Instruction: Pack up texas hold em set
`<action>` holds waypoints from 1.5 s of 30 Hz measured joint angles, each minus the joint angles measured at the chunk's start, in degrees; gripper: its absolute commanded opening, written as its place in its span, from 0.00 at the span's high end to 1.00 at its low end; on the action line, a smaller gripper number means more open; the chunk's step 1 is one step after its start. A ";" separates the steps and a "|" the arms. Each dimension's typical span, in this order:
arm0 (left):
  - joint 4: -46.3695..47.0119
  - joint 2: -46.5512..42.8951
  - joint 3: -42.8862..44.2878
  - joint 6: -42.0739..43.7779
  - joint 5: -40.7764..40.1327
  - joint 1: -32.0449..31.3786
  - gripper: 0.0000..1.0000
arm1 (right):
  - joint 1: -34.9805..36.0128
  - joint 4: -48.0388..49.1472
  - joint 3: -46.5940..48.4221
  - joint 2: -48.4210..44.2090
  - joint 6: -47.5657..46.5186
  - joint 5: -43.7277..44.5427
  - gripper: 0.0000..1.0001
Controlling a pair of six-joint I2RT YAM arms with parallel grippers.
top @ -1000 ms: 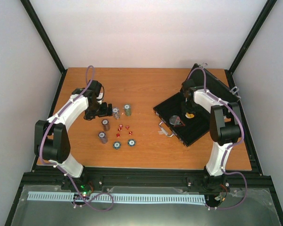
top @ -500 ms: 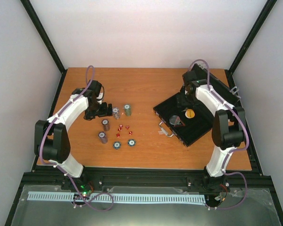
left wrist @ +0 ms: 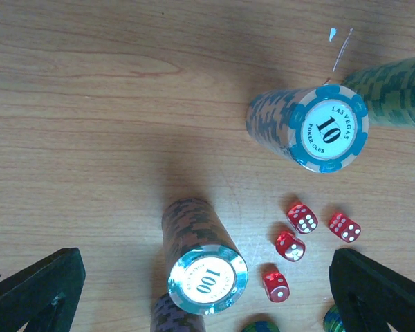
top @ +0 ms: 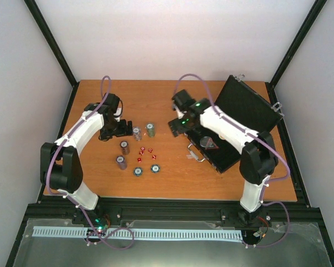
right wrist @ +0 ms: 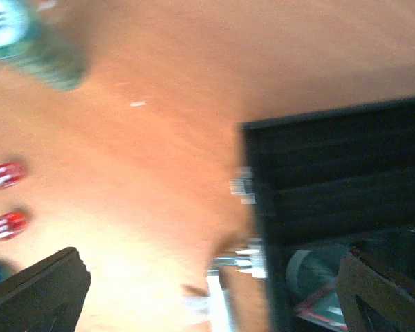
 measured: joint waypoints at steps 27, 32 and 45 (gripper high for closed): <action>-0.83 -3.91 -0.39 -0.02 -1.33 0.00 0.00 | 20.85 2.19 4.00 17.77 -0.39 -11.34 0.27; -1.03 -5.27 -1.22 -0.02 -1.33 0.00 0.00 | 20.87 2.84 4.13 18.53 -0.07 -11.15 0.32; -1.01 -6.05 -3.23 -0.02 -1.31 0.00 0.00 | 20.87 3.41 7.41 22.36 0.26 -7.85 0.51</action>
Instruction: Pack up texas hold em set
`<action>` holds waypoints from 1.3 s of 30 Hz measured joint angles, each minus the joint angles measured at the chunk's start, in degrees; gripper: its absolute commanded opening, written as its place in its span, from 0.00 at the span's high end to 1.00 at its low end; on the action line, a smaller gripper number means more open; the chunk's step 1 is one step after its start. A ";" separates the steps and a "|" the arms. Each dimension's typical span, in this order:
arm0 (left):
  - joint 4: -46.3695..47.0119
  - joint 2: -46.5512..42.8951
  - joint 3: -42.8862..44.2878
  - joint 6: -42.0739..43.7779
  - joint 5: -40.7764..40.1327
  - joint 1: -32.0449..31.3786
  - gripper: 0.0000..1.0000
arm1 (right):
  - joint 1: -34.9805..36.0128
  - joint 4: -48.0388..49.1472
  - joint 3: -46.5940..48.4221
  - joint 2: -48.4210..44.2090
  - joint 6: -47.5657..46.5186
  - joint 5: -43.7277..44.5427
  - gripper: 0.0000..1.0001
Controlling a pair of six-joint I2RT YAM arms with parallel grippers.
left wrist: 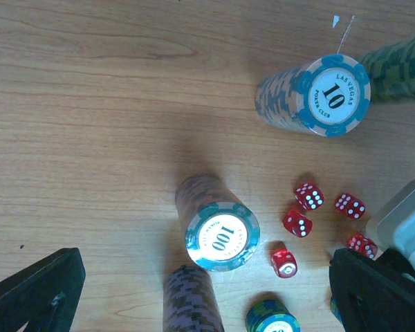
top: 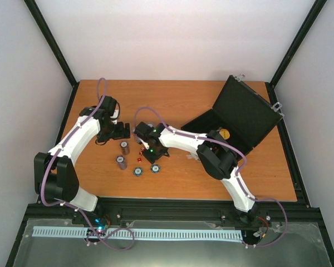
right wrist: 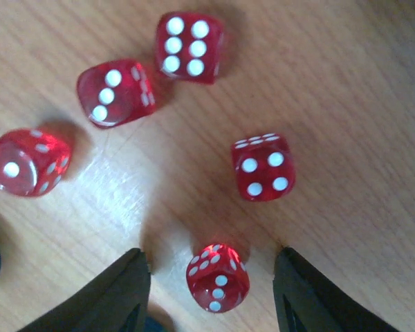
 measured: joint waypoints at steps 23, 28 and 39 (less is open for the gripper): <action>0.04 0.00 -0.20 -0.02 -0.02 0.00 0.00 | -1.18 -3.15 1.70 -0.37 -0.02 5.25 0.94; 0.09 0.00 -0.59 -0.02 -0.02 0.00 0.00 | -4.87 -4.61 1.70 -6.97 0.22 7.34 0.94; 0.24 0.00 -0.81 -0.02 -0.02 0.00 0.00 | -22.82 -3.43 -6.86 -18.36 0.13 12.72 0.95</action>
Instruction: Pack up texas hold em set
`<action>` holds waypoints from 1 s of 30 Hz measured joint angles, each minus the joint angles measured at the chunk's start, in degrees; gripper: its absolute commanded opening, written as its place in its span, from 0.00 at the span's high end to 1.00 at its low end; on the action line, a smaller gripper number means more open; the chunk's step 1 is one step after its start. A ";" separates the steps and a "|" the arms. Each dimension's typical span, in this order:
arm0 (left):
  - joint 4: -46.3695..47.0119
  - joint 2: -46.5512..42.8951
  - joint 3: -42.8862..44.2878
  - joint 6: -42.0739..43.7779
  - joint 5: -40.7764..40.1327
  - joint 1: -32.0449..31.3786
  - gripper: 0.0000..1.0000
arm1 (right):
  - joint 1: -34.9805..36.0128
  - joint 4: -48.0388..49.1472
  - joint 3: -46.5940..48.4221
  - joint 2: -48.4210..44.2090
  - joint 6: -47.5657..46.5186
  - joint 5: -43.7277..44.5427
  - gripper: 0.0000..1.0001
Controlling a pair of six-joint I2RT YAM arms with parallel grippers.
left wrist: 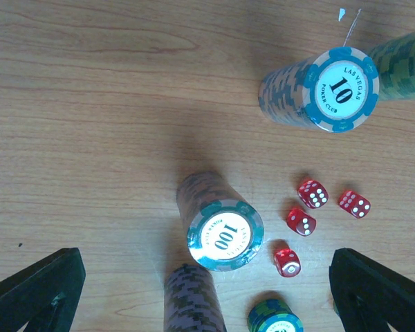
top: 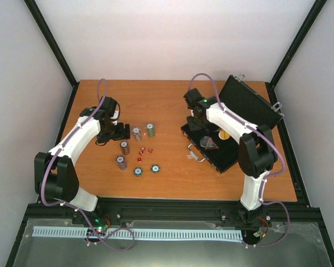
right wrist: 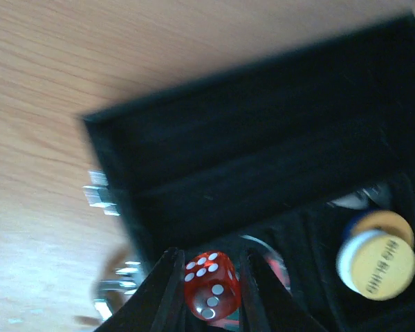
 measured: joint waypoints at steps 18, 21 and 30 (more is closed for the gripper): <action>0.02 0.72 0.00 -0.02 0.02 0.00 0.00 | -10.27 4.26 -10.32 0.46 -0.42 2.32 0.96; 0.00 1.29 0.00 -0.02 0.02 0.00 0.00 | -11.28 4.72 -10.86 0.90 -0.59 2.25 0.96; 0.02 2.21 0.02 -0.02 0.02 0.00 0.00 | -12.24 5.79 -12.26 2.38 -0.70 1.18 0.95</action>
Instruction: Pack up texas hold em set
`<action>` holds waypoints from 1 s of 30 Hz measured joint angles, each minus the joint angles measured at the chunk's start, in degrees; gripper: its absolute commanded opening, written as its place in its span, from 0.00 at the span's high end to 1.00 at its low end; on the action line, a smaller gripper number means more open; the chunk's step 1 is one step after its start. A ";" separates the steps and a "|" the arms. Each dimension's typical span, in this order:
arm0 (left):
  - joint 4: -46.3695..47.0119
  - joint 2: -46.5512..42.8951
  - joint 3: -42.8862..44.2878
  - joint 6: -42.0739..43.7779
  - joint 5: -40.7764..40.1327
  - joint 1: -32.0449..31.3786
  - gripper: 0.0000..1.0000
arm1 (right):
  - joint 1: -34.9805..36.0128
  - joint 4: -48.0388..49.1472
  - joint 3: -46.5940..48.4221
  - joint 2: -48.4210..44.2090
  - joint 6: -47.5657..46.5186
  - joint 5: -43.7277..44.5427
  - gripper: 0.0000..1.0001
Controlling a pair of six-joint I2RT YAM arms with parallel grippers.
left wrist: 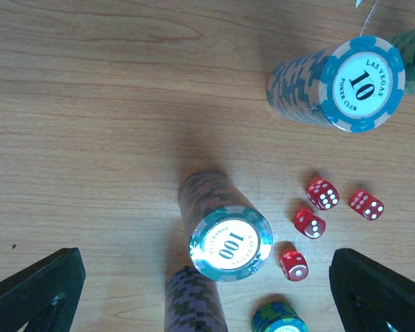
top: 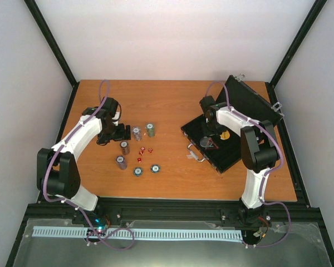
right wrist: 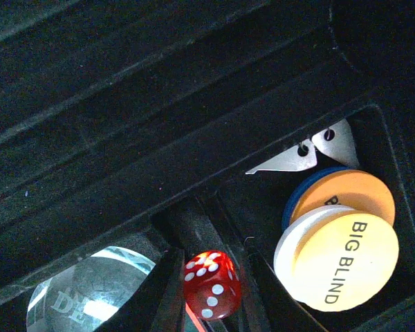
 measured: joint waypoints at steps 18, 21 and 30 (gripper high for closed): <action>0.00 0.00 0.00 0.02 0.02 0.00 0.00 | -0.04 0.57 -0.52 1.14 0.07 0.68 0.65; 0.00 0.00 0.00 0.02 0.04 0.00 0.00 | -0.04 0.48 -0.48 1.03 0.07 0.59 0.64; 0.00 0.00 0.00 0.02 0.07 0.00 0.00 | 1.46 -1.86 4.63 -2.45 -1.03 -3.80 0.39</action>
